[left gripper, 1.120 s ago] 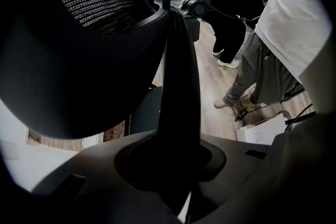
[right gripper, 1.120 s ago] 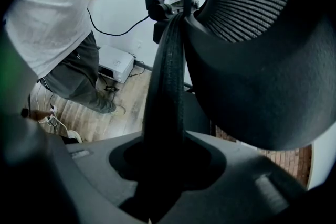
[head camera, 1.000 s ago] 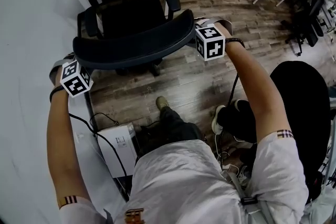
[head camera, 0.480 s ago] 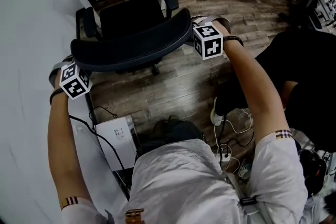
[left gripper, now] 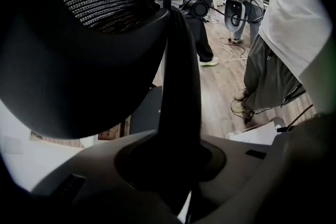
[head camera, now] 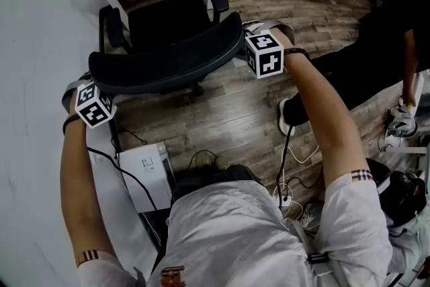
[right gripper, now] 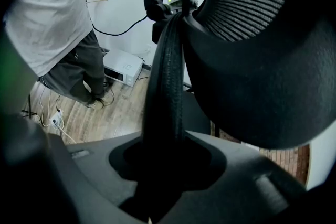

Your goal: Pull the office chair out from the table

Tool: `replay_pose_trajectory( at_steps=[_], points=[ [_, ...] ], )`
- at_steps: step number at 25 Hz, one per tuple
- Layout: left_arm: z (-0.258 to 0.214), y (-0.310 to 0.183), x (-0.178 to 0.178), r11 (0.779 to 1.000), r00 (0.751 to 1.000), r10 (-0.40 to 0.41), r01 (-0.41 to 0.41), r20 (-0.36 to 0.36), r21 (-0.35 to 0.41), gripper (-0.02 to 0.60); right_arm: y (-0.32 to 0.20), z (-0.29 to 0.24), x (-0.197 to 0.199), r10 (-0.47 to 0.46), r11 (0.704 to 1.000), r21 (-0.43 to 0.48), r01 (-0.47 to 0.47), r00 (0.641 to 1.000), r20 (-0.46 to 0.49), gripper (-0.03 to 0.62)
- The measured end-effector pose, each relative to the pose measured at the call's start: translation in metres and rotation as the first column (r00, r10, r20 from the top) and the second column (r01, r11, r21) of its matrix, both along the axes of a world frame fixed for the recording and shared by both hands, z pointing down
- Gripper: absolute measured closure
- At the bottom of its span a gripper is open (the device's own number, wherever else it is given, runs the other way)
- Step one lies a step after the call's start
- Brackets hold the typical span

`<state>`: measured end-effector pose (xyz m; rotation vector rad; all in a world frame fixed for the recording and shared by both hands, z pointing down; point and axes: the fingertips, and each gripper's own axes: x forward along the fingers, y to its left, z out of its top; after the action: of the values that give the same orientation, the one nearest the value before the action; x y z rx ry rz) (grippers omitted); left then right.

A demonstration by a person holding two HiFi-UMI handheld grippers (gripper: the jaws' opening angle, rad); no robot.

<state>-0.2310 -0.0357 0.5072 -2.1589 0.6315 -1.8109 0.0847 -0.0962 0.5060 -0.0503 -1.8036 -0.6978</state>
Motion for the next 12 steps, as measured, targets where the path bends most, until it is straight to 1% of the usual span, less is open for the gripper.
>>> replay_pose_trajectory(
  at_steps=[8,12],
  points=[
    [-0.002,0.028,0.008,1.000,1.000,-0.004,0.004,0.001,0.000,0.485,0.024,0.004,0.011,-0.008,1.000,-0.009,0.008,1.000,-0.013,0.461],
    [-0.003,0.030,0.009,1.000,1.000,0.004,-0.004,-0.004,-0.001,0.482,0.028,0.001,0.012,-0.007,1.000,-0.009,0.007,1.000,-0.018,0.457]
  ],
)
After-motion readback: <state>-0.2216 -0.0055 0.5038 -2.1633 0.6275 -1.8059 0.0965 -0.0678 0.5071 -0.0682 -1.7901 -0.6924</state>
